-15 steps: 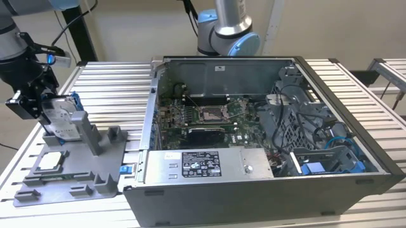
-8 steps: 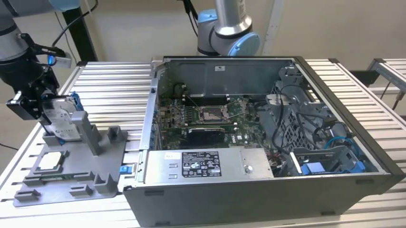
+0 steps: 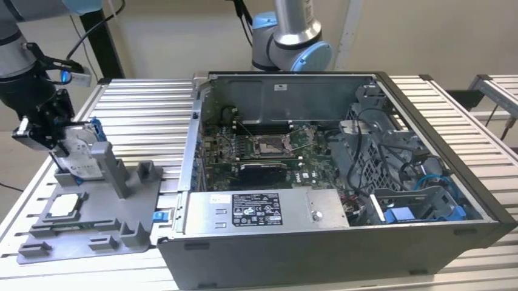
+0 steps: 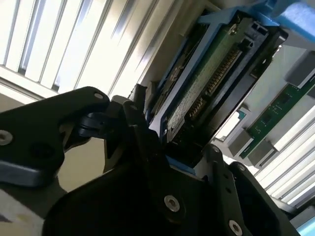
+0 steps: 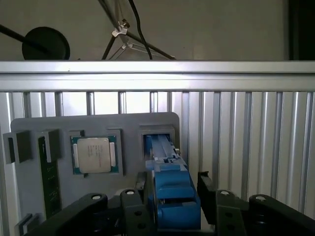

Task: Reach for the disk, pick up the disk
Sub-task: 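Pick up the disk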

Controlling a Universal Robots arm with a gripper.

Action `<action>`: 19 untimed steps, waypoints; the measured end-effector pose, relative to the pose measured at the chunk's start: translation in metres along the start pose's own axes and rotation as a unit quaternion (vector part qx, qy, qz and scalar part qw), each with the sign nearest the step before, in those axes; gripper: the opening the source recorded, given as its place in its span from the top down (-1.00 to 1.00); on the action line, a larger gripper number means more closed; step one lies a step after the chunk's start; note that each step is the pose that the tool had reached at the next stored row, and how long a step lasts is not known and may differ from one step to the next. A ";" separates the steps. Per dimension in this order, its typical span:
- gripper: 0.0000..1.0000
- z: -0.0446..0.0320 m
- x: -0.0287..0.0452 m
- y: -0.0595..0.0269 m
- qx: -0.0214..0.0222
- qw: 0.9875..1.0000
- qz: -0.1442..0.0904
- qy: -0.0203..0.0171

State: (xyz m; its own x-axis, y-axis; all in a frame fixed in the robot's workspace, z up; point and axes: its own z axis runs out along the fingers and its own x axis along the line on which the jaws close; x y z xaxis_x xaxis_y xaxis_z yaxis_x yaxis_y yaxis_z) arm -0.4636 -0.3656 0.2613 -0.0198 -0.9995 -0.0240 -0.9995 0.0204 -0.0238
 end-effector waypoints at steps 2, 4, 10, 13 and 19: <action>1.00 0.0000 0.0001 0.0000 0.000 1.000 0.000 0.000; 1.00 0.0001 0.0000 -0.0001 0.000 1.000 0.000 0.000; 1.00 0.0000 0.0000 0.0000 0.000 1.000 0.000 0.000; 1.00 0.0000 0.0000 0.0000 0.000 1.000 0.000 0.000; 1.00 -0.0020 0.0000 0.0000 0.000 1.000 0.000 0.000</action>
State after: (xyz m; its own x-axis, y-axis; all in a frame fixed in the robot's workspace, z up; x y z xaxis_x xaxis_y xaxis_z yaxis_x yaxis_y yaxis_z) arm -0.4636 -0.3656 0.2633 -0.0192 -0.9995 -0.0241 -0.9995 0.0198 -0.0239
